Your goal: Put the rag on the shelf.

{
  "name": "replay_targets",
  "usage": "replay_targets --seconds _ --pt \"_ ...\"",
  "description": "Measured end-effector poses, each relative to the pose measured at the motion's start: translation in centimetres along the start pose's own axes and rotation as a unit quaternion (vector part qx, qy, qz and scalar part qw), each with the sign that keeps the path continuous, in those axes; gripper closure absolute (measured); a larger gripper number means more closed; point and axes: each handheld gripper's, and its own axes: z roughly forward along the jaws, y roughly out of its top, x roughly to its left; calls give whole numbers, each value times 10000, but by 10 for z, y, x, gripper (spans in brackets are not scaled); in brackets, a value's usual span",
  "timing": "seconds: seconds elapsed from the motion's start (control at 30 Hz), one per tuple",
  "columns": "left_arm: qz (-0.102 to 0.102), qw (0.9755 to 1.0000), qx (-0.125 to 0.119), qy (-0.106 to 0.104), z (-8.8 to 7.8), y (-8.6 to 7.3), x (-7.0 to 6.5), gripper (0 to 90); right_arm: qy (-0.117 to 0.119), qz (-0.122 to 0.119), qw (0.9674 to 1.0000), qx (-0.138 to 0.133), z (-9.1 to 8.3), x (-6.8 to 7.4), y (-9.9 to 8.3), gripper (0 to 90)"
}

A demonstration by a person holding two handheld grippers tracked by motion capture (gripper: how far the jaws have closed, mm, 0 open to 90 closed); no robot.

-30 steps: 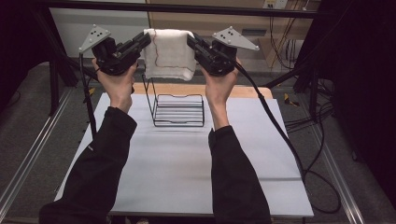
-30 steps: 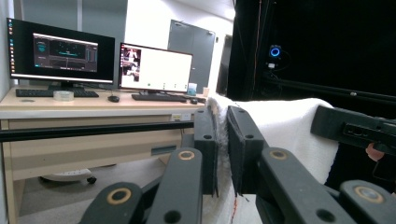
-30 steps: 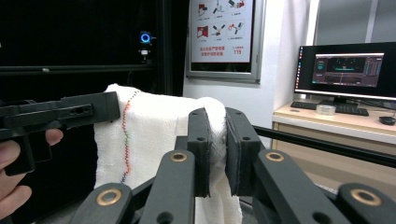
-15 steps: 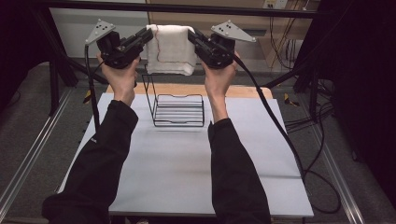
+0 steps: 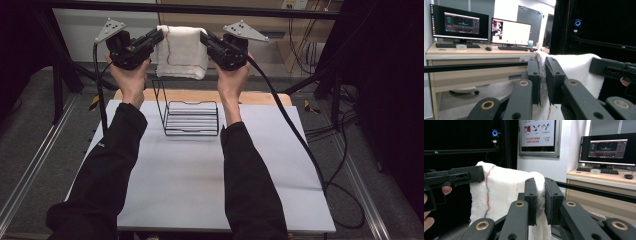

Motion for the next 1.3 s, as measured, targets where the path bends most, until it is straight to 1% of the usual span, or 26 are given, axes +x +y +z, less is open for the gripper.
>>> replay_targets --seconds 0.17,0.27,0.33,0.47,0.97,1.1,1.17,1.3 --pt "15 10000 71 15 5 -1 3 823 -19 -2 10000 57 4 -3 -1 816" --pt "41 10000 58 4 7 -2 2 823 -42 -36 9999 87 5 -5 -2 816" --pt "29 10000 76 12 9 -3 2 823 -44 -28 10000 76 6 -6 -2 816" --pt "30 9999 121 -5 10 -7 4 823 -54 -30 9999 141 7 -9 -4 815" --pt "25 9996 295 -26 5 -26 10 822 -1 -48 9995 311 10 -8 -21 815" --pt "55 9994 330 -63 2 -32 10 823 17 -104 9993 360 7 -6 -26 816" --pt "80 9993 364 -63 1 -35 9 823 7 -86 9992 387 5 -5 -28 815" --pt "88 9990 424 -99 1 -39 8 823 -8 -173 9987 475 2 -5 -32 815"
